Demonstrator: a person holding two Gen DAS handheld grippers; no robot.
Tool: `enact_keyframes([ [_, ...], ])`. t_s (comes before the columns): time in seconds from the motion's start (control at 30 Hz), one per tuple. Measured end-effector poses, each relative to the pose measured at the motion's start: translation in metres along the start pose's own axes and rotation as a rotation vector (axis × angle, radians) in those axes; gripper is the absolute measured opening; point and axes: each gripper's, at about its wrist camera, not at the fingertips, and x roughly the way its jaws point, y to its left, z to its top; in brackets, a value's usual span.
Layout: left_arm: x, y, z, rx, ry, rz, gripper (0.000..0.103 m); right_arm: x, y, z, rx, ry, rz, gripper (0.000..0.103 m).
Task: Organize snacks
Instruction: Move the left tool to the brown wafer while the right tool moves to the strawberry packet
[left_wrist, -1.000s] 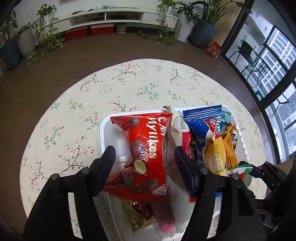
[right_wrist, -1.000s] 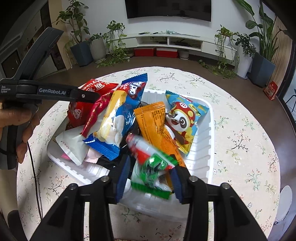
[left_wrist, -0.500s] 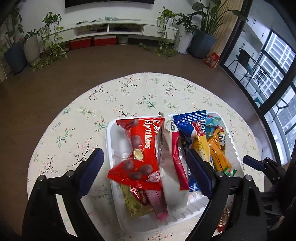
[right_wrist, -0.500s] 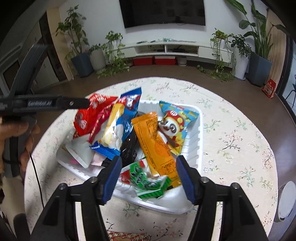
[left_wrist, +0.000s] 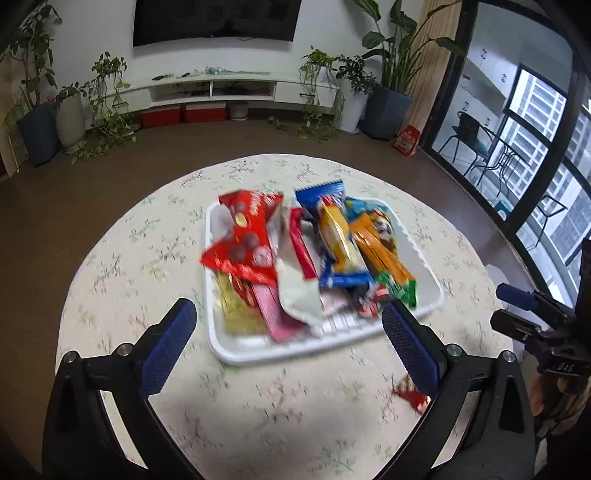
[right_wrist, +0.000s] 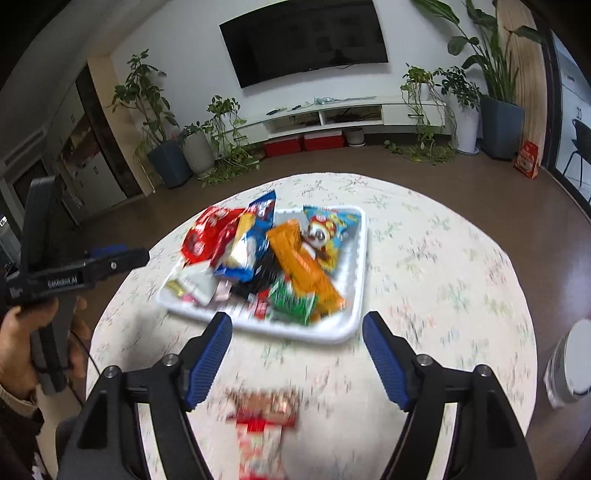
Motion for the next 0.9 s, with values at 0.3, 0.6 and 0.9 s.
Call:
enact_keyframes([
  [0.3, -0.028, -0.046, -0.103, 0.018, 0.044, -0.002, 0.102, -0.026, 0.006, -0.076, 0.059, 0.050, 0.014, 0.086],
  [0.6, -0.027, -0.046, -0.140, -0.017, 0.108, -0.083, 0.102, -0.018, 0.023, -0.098, -0.003, 0.088, 0.010, 0.085],
  [0.9, -0.024, -0.050, -0.125, 0.070, 0.120, -0.099, 0.102, 0.019, 0.033, -0.093, -0.072, 0.167, 0.006, 0.075],
])
